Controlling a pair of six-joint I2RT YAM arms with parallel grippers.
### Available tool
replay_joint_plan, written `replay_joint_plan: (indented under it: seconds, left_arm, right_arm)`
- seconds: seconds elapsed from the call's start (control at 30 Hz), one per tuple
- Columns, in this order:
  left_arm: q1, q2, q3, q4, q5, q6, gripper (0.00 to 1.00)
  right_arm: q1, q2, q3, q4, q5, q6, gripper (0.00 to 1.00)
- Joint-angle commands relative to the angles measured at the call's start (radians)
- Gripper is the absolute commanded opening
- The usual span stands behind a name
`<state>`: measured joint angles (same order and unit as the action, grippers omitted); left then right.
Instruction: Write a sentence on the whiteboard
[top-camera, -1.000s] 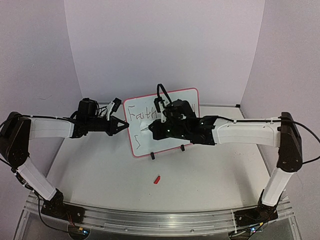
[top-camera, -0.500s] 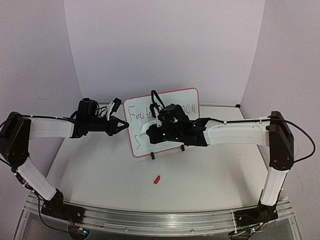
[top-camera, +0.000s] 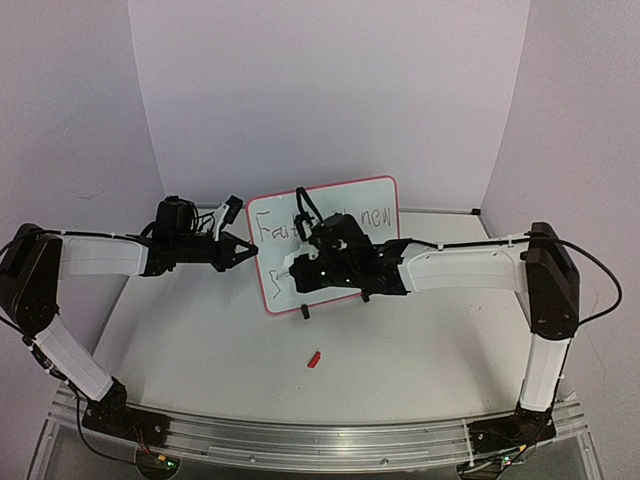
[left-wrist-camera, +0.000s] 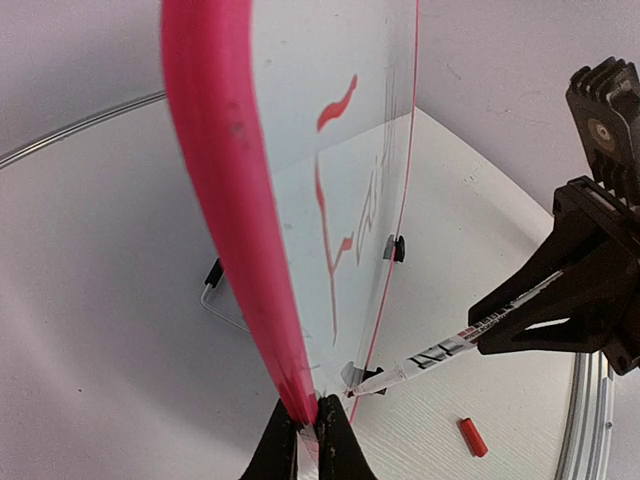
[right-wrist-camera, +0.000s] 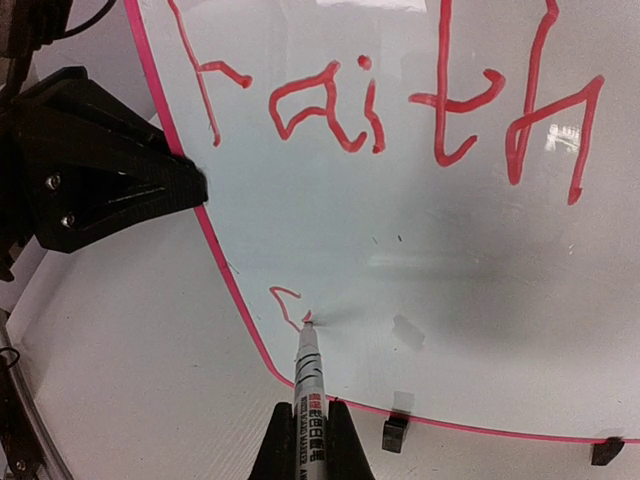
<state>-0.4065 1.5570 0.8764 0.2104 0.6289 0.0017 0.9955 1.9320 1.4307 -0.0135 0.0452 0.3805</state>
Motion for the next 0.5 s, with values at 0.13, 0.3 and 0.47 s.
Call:
replay_joint_plan:
  seconds: [0.13,0.3,0.47]
  left_arm:
    - [0.001,-0.008,0.002,-0.035,-0.07,0.068,0.0]
    - [0.001,-0.009,0.003,-0.035,-0.07,0.067,0.0]
    - [0.001,-0.008,0.003,-0.036,-0.069,0.068,0.0]
  right_arm:
    - [-0.001,-0.018,-0.003,-0.018,0.153,0.032,0.0]
    - [-0.002,-0.044,-0.021,-0.027,0.209,0.028,0.0]
    - [-0.002,-0.058,-0.033,-0.033,0.23,0.024,0.0]
